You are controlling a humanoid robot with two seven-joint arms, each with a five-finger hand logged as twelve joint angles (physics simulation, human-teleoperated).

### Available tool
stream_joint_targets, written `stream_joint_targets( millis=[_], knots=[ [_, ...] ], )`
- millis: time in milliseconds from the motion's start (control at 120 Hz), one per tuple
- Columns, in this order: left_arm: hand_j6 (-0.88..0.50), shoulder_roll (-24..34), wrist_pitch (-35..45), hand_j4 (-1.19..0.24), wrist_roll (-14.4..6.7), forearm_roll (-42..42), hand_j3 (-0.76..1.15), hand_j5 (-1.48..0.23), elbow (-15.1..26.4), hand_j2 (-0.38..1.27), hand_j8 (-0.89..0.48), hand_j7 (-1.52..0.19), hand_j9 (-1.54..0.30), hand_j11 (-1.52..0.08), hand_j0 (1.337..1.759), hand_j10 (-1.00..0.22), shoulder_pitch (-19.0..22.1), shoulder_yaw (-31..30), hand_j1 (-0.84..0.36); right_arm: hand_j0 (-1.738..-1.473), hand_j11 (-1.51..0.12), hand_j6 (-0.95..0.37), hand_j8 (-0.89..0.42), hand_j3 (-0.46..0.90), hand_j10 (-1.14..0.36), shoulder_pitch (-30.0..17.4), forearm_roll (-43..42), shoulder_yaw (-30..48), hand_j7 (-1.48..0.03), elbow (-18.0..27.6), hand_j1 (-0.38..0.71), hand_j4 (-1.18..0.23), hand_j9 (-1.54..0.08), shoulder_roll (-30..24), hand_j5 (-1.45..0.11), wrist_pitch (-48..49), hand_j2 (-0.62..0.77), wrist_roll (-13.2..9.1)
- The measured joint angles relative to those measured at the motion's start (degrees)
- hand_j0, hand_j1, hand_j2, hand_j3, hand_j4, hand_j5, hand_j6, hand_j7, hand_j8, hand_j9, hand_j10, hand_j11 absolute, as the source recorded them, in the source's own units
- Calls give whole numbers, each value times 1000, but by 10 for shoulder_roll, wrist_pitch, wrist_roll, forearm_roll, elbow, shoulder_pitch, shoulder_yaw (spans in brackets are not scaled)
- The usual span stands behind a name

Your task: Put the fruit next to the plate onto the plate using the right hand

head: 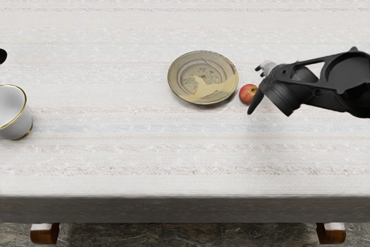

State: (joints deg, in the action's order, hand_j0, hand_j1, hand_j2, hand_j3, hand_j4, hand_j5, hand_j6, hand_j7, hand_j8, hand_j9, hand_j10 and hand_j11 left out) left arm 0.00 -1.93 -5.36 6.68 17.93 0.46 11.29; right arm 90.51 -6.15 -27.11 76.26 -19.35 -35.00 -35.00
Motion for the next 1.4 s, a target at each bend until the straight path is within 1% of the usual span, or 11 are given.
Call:
stream_joint_targets(
  millis=[183, 417, 617, 867, 1150, 1400],
  knots=[
    [-8, 0, 0, -8, 0, 0, 0, -11, 0, 1, -8, -11, -11, -11, 1658, -8, 0, 0, 339, -1658, -229, -177, -177, 0, -177, -22, -7, 5, -229, -33, -138, -177, -229, 12, -229, 0, -34, 0],
    [-8, 0, 0, -8, 0, 0, 0, -11, 0, 1, -8, -11, -11, -11, 1658, -8, 0, 0, 339, -1658, -253, -196, -196, 0, -196, -30, -13, 24, -253, -50, -116, -195, -253, 29, -253, 0, -38, 0],
    [-8, 0, 0, -8, 0, 0, 0, -11, 0, 1, -8, -11, -11, -11, 1658, -8, 0, 0, 339, -1658, -272, -211, -210, 0, -210, -37, -15, 28, -272, -58, -99, -210, -272, 31, -272, 0, -41, 0],
    [-8, 0, 0, -8, 0, 0, 0, -11, 0, 1, -8, -11, -11, -11, 1658, -8, 0, 0, 339, -1658, -280, -216, -216, 0, -216, -62, -29, 29, -280, -98, -91, -216, -280, 38, -280, 0, -42, 0],
    [-8, 0, 0, -8, 0, 0, 0, -11, 0, 1, -8, -11, -11, -11, 1658, -8, 1, 0, 339, -1658, -333, -257, -257, 0, -257, -73, -31, 31, -333, -118, -43, -256, -333, 58, -333, 0, -50, 0],
    [-8, 0, 0, -8, 0, 0, 0, -11, 0, 1, -8, -11, -11, -11, 1658, -8, 1, 0, 339, -1658, -398, -307, -307, 0, -307, -77, -32, 31, -398, -122, 17, -306, -398, 63, -398, 0, -60, 0]
  ],
)
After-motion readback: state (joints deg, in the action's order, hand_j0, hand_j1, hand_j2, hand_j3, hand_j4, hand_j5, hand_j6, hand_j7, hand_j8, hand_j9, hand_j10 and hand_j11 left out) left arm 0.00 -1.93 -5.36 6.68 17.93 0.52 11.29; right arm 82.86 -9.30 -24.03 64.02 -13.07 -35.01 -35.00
